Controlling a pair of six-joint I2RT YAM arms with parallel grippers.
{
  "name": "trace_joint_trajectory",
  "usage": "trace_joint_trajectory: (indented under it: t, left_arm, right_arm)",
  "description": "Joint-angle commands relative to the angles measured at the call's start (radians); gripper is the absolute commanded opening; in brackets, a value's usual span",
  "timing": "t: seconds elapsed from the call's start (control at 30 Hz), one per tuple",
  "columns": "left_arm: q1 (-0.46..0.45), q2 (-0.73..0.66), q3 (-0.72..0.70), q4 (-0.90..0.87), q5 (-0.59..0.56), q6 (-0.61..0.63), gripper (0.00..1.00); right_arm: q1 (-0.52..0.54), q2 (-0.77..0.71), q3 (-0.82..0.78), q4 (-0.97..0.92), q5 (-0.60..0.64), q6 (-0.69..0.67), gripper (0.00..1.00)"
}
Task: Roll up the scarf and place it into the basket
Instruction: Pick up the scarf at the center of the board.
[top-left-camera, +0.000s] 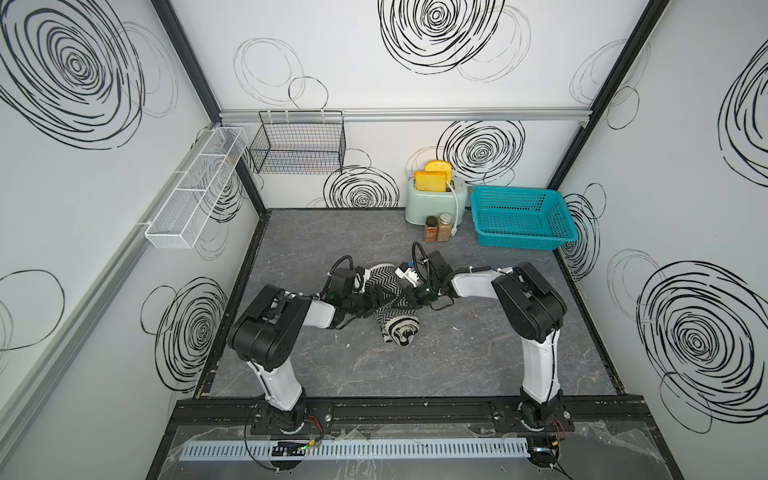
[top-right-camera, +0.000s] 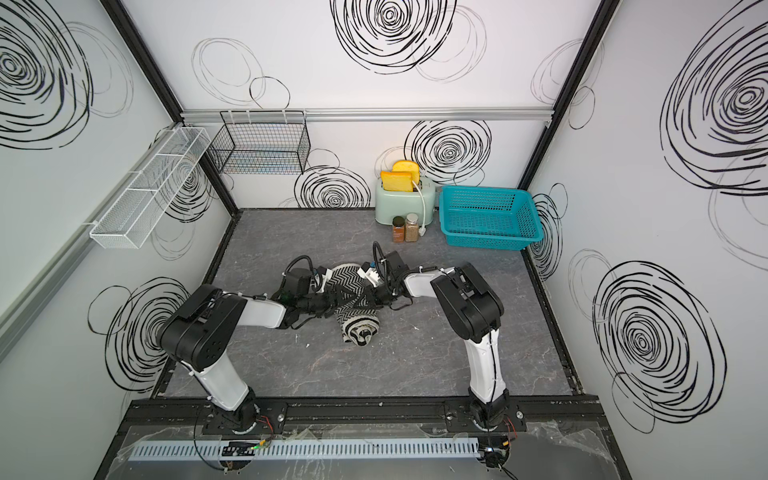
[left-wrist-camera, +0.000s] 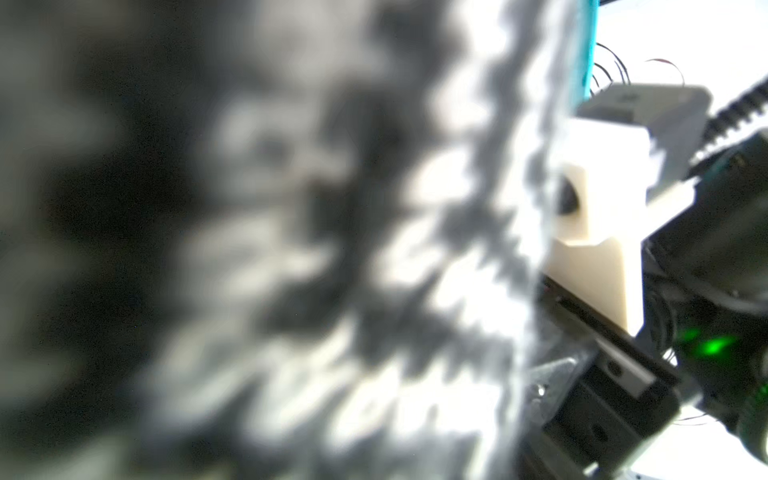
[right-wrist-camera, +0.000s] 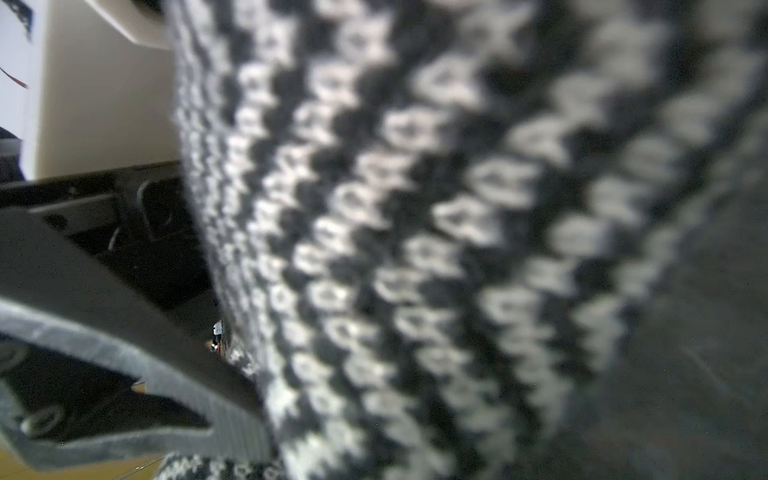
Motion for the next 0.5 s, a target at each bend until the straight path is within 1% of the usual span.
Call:
trace_joint_trajectory:
  t: [0.0,0.13,0.27,0.37,0.47]
  left_arm:
    - [0.002,-0.076,0.098,-0.249,-0.053,0.112,0.87]
    - [0.024,-0.115,0.199,-0.322,-0.068,0.15,0.99]
    - [0.032,-0.112,0.293,-0.341,-0.061,0.169,0.98]
    - [0.027,-0.065,0.384,-0.358,-0.046,0.197,0.98]
    - [0.013,-0.008,0.461,-0.335,-0.036,0.196,0.98]
  right_arm:
    - [-0.068,-0.121,-0.049,-0.021,0.047,0.037,0.0]
    - [-0.147,-0.212,-0.044,-0.055,0.063,0.037,0.0]
    - [-0.21,-0.278,-0.06,-0.085,0.079,0.045,0.0]
    - [-0.258,-0.361,-0.092,-0.1,0.081,0.074,0.0]
    - [-0.306,-0.465,-0.1,-0.135,0.108,0.093,0.0]
